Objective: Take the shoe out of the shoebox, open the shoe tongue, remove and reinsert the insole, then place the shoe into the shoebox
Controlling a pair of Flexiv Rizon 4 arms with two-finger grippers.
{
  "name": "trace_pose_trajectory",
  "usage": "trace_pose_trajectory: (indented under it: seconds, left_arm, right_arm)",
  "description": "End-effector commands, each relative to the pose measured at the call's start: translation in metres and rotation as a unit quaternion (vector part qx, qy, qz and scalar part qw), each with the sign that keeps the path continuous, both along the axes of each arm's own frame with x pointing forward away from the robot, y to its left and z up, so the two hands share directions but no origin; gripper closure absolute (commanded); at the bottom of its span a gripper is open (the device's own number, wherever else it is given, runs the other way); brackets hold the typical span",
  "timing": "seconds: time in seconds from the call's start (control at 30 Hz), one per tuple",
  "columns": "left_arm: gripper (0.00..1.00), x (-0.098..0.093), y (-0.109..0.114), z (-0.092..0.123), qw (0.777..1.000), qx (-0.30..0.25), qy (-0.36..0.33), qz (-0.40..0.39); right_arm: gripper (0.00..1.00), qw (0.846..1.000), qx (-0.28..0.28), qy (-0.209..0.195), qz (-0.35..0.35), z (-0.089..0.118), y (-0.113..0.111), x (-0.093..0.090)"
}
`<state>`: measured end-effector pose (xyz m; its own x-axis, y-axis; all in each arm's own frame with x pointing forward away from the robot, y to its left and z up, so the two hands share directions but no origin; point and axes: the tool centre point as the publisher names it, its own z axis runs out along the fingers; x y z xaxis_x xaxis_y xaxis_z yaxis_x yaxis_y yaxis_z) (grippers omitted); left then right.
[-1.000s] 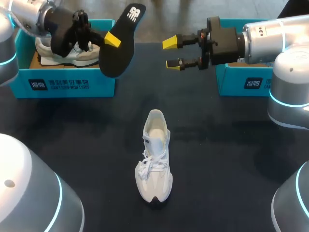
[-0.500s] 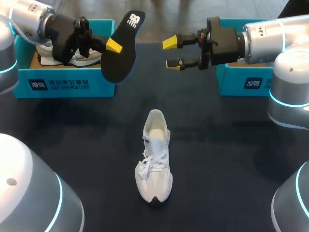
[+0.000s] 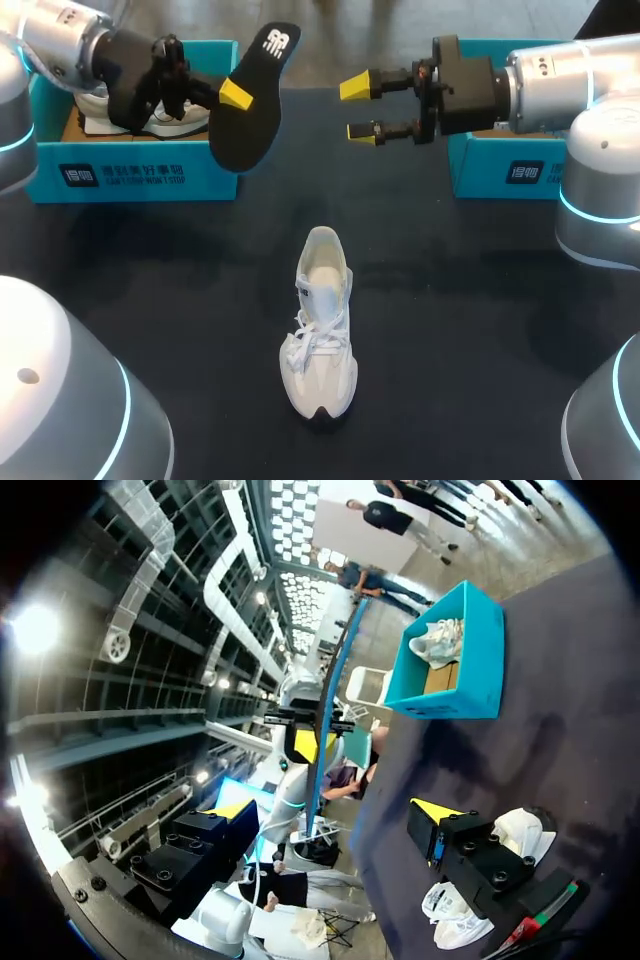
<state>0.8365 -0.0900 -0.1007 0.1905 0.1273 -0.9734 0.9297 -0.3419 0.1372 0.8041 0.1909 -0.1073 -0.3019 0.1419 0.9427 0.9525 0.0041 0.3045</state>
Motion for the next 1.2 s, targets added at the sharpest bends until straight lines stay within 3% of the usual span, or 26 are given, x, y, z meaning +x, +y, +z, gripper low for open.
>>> trace_pose_trajectory:
  seconds: [0.03,0.3,0.7,1.2]
  left_arm:
    - [1.0,-0.001,0.0,0.0,1.0,-0.001,-0.001,0.001]
    - [1.0,-0.001,0.0,0.0,1.0,-0.001,-0.001,0.001]
    - [1.0,-0.001,0.0,0.0,1.0,-0.001,-0.001,0.001]
    - [1.0,-0.001,0.0,0.0,1.0,-0.001,-0.001,0.001]
  right_arm:
    - [0.0,1.0,-0.01,0.007,-0.02,-0.004,-0.015,-0.016]
    - [0.0,1.0,-0.01,0.003,-0.022,-0.01,-0.022,-0.017]
    - [0.0,0.999,0.003,0.003,-0.037,-0.021,-0.003,-0.003]
    - [0.0,0.999,0.002,0.028,-0.041,-0.014,0.007,0.009]
